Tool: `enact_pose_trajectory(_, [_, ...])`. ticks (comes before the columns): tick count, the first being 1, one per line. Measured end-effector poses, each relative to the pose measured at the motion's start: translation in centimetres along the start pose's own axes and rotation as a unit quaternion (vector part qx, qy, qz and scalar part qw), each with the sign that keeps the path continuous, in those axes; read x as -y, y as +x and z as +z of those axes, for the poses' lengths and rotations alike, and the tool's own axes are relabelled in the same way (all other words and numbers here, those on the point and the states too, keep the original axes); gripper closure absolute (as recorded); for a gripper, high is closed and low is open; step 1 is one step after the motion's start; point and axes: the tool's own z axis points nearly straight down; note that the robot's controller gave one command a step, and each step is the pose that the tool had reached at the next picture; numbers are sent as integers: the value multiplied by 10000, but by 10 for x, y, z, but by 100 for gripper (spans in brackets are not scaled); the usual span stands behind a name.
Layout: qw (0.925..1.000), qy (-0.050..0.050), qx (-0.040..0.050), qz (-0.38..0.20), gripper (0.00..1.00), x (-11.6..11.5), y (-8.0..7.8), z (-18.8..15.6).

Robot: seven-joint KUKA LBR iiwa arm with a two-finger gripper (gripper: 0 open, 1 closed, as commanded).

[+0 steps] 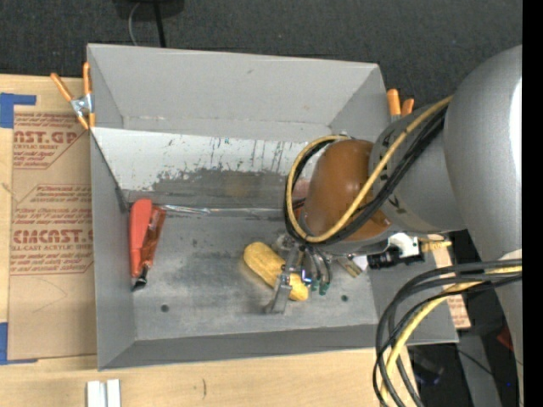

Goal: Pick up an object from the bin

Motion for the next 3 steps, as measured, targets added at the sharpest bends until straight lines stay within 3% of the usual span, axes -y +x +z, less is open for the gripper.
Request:
enact_pose_trajectory(1, [10000,-15,40,30,100,8,-6,11])
enact_pose_trajectory(3, [10000,-7,16,33,100,10,-6,2])
